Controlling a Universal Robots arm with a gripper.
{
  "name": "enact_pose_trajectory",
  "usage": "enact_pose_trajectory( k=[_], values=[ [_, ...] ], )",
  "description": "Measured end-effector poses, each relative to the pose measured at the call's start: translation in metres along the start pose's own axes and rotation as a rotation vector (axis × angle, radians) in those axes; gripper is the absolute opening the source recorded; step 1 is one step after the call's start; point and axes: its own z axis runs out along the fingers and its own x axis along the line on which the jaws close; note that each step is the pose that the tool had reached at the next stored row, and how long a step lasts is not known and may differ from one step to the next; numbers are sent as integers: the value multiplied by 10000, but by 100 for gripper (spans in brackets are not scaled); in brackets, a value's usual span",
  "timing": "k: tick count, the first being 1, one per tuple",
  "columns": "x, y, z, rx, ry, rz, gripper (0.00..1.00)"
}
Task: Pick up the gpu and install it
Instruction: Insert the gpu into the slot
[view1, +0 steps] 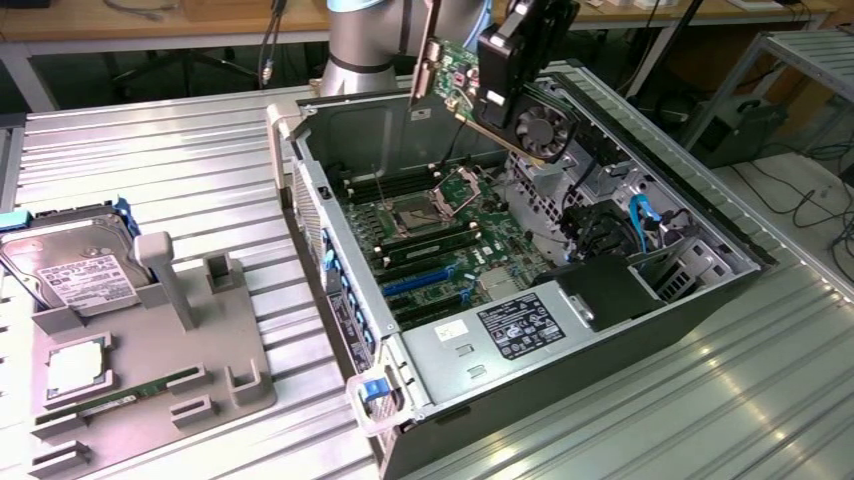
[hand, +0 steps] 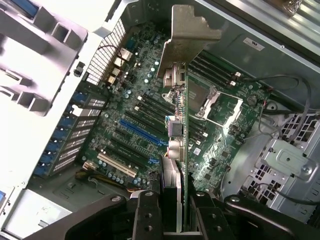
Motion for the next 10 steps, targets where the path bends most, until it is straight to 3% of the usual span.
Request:
enact_pose_trajectory(
  k=[10],
  values=[
    [0, -1, 0, -6, 13, -480, 28]
  ],
)
